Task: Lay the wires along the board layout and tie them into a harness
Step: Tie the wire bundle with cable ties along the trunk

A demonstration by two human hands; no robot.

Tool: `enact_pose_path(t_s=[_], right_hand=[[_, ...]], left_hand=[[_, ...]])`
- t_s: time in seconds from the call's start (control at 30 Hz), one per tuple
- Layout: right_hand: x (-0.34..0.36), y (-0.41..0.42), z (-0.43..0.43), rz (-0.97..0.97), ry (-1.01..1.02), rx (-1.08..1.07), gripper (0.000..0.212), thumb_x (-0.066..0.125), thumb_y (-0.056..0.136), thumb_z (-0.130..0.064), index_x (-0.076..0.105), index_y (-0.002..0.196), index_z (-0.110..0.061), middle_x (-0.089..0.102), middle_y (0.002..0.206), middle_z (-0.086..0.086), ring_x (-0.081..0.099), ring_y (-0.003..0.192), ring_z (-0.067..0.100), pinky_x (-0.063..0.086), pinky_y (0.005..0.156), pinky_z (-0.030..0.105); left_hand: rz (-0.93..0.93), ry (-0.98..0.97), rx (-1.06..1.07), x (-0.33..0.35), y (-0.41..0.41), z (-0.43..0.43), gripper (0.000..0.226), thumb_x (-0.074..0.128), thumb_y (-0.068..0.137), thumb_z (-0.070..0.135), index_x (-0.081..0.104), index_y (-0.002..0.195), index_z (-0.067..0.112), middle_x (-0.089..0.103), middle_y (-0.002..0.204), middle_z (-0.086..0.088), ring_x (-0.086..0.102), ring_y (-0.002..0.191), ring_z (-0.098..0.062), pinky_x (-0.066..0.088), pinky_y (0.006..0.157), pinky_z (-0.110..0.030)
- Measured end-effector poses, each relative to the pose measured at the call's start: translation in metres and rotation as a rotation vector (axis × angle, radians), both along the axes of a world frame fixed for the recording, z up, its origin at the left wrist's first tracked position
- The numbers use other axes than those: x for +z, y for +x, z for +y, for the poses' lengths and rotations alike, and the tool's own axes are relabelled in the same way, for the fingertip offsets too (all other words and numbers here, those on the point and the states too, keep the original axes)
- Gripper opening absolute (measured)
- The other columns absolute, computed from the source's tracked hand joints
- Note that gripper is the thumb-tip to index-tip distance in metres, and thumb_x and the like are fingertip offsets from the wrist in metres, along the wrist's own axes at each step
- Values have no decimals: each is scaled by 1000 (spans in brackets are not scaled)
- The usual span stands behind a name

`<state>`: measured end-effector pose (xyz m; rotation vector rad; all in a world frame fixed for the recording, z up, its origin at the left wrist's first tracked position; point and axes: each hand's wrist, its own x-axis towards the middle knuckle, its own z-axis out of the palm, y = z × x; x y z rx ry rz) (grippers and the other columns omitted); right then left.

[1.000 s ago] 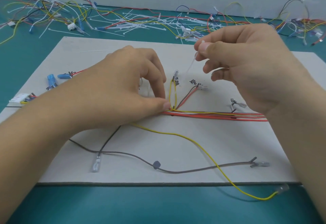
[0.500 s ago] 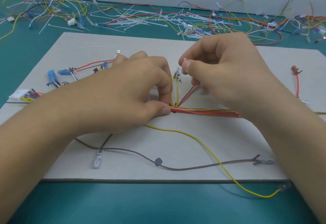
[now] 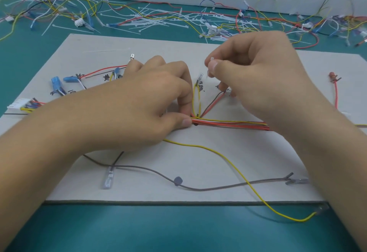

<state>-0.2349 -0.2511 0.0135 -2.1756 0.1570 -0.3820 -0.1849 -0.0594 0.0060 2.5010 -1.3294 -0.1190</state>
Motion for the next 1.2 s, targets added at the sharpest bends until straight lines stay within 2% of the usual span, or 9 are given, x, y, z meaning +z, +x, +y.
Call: enact_pose_path(t_s=[0.17,0.23,0.33,0.43,0.6,0.73,0.87,1.03,1.2], right_hand=[[-4,0,4,65,-93,71,13,70,87,-16,75,76,-21,73,66,3,67,58,19,52,54,32],[-4,-1,4,87,-112,97,13,70,86,-16,75,75,-22,73,66,1,69,59,14,52,55,31],[-3,-2,4,108,-127,114,14,70,86,-16,76,76,-23,73,65,-1,70,62,16,56,59,34],[-3,-2,4,112,-122,116,12,70,85,-17,76,77,-24,73,67,-2,70,64,15,55,59,33],[-4,-2,4,117,-124,120,12,70,85,-18,76,76,-23,74,68,-2,71,63,13,59,63,36],[-5,-2,4,123,-121,125,12,70,86,-18,75,76,-22,74,68,-1,71,63,13,61,67,41],[-6,-2,4,123,-127,131,13,70,86,-17,75,75,-22,73,66,-3,71,61,10,61,65,38],[-6,-3,5,128,-140,142,12,70,86,-17,75,76,-23,72,65,-6,70,61,9,60,63,35],[-7,-3,6,130,-151,149,12,70,86,-18,75,76,-23,71,64,-6,68,60,8,58,63,32]], left_hand=[[-1,-34,20,1,0,-1,24,56,76,58,64,77,35,52,110,20,39,102,-10,27,88,-35],[-5,-91,32,4,-1,-1,21,64,74,58,66,75,37,53,108,20,40,101,-10,28,86,-36],[-12,-155,34,10,-3,1,24,76,70,60,68,72,38,55,105,18,41,97,-11,32,85,-38],[-6,-151,29,15,-9,3,21,72,61,61,70,67,41,52,97,16,42,93,-6,32,83,-38],[17,-70,51,15,-16,0,31,67,58,70,74,64,41,50,90,18,43,92,2,31,85,-38],[38,-29,94,16,-17,0,38,63,54,76,74,65,41,48,95,23,45,91,1,30,86,-37],[36,-18,115,18,-21,-2,40,62,52,76,74,64,40,48,93,25,45,88,3,25,83,-35],[21,-43,140,18,-24,-3,38,72,70,73,74,62,36,52,78,17,47,83,-2,31,89,-41],[13,-10,192,20,-28,-6,33,61,61,66,73,63,35,53,80,15,53,87,-8,33,92,-42]])
